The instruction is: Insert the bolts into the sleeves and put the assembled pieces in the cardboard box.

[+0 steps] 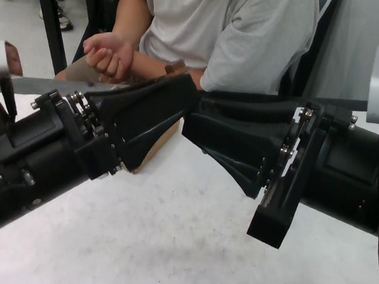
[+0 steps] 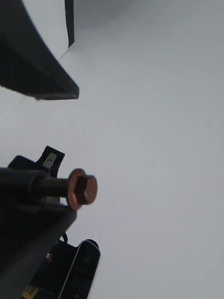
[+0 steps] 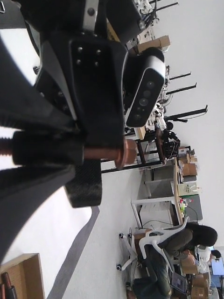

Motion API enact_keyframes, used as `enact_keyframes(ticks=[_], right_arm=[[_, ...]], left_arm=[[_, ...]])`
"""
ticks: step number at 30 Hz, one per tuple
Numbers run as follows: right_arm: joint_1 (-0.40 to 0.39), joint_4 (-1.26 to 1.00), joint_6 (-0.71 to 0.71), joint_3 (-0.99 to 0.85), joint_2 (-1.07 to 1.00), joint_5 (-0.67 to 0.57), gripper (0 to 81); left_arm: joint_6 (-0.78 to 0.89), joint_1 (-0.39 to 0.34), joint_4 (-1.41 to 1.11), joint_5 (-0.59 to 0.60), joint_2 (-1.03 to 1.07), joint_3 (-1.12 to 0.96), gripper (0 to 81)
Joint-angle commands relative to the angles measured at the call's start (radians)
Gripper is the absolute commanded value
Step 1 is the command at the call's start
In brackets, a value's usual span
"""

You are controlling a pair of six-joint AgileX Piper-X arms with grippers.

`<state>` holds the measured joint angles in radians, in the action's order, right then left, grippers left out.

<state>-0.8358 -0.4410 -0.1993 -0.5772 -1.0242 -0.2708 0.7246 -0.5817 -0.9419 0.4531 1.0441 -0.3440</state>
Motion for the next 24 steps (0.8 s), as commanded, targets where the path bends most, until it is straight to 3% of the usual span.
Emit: enact_keyframes(ticks=[1,5,9,13,16,19,24], right_arm=[[0.004,-0.075,0.000,-0.033,0.017,0.003,0.2],[0.004,-0.075,0.000,-0.033,0.017,0.003,0.2],[0.016,-0.075,0.000,-0.032,0.017,0.003,0.2],[0.041,-0.072,-0.007,-0.032,0.017,0.003,0.2],[0.058,-0.062,-0.055,-0.032,0.017,0.003,0.2],[0.063,0.030,-0.058,-0.055,0.017,0.001,0.2],[0.063,0.303,0.019,-0.168,-0.023,-0.011,0.2]], left_arm=[[-0.053,0.013,0.040,0.060,0.002,0.010,59.0],[-0.034,0.074,-0.070,0.169,0.002,0.010,59.0],[0.102,0.132,-0.196,0.249,0.000,0.010,59.0],[0.150,0.173,-0.250,0.273,0.000,0.010,58.9],[0.146,0.216,-0.234,0.273,0.000,0.010,53.5],[0.098,0.260,-0.220,0.273,0.000,0.010,40.8],[0.004,0.309,-0.222,0.316,-0.002,0.010,5.4]])
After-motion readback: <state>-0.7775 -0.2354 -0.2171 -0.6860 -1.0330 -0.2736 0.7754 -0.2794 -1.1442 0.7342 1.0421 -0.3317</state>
